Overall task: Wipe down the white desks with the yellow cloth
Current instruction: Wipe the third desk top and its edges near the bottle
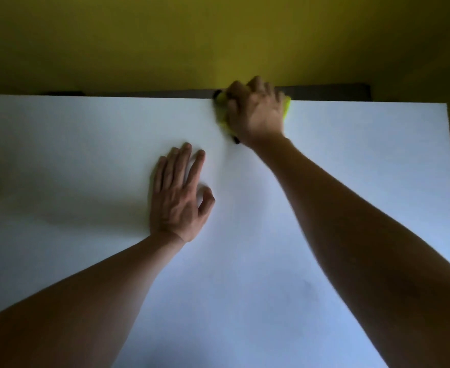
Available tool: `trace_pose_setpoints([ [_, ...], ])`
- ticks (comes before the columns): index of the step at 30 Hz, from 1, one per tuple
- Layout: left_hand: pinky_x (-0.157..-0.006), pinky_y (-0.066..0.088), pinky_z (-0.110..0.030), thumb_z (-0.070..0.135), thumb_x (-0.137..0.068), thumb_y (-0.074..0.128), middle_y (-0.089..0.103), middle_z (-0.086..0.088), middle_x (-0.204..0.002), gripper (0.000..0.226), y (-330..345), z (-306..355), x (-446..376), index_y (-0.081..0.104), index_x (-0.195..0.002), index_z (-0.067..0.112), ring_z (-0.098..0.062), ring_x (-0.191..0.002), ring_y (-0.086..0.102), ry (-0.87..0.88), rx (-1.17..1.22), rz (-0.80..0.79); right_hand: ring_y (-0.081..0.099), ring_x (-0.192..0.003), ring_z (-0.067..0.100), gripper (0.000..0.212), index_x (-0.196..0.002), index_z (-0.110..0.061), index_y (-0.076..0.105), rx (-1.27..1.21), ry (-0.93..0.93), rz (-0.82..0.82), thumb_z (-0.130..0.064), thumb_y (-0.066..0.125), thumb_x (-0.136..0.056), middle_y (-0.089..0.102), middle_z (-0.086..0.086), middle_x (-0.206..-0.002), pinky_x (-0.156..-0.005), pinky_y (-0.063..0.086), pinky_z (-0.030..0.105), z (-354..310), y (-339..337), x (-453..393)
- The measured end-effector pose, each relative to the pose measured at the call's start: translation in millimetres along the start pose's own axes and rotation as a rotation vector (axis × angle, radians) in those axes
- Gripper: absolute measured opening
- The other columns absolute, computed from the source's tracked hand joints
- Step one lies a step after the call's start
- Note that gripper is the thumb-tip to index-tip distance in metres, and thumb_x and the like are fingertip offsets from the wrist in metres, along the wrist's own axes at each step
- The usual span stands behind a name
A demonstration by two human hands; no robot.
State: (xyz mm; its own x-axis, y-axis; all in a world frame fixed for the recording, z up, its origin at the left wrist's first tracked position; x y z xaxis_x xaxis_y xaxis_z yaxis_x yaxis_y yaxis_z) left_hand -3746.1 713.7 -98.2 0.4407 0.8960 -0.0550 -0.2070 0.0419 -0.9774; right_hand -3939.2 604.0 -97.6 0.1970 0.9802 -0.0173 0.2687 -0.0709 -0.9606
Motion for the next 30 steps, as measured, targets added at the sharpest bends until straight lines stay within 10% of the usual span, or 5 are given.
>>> trace_pose_setpoints([
  [8,-0.129,0.016,-0.052,0.035,-0.094,0.044,0.024,-0.014,-0.172,0.073,2.7,0.3,-0.6,0.034,-0.163,0.014,-0.035,-0.158,0.024,-0.015,-0.01,-0.039,0.05,-0.116,0.039,0.054,-0.12,-0.023,0.067,0.077,0.351,0.011,-0.045,0.032,-0.086,0.055,0.022,-0.121,-0.101,0.034,0.046,177.2,-55.0,24.1],
  [21,-0.128,0.019,-0.054,0.03,-0.093,0.048,0.029,-0.016,-0.169,0.07,-3.2,4.7,-1.9,0.039,-0.159,0.011,-0.037,-0.156,0.029,0.0,0.012,0.011,0.051,-0.106,0.034,0.034,-0.121,-0.025,0.061,0.013,-0.005,-0.05,-0.042,0.042,-0.098,0.056,0.013,-0.113,-0.091,0.032,0.043,12.2,-9.8,6.7],
  [30,-0.123,0.028,-0.056,0.029,-0.094,0.045,0.042,-0.021,-0.16,0.059,-3.1,23.5,-13.4,0.049,-0.148,0.005,-0.042,-0.146,0.04,-0.169,-0.009,0.045,0.051,-0.106,0.041,0.058,-0.115,-0.02,0.067,0.029,0.211,0.042,-0.046,0.025,-0.085,0.055,0.023,-0.112,-0.096,0.035,0.045,226.2,-68.4,34.1],
])
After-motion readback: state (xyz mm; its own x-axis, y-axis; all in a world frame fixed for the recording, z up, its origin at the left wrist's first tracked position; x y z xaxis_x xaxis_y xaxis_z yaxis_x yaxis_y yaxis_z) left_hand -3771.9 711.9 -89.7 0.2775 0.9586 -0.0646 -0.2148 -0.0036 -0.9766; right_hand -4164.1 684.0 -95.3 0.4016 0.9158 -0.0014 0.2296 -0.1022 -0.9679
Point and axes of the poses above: each hand's wrist, its own x-axis away from the middle knuckle, its own y-axis out of the palm, z = x × y, the point moved 10 cm from there along -x, towards the middle knuckle
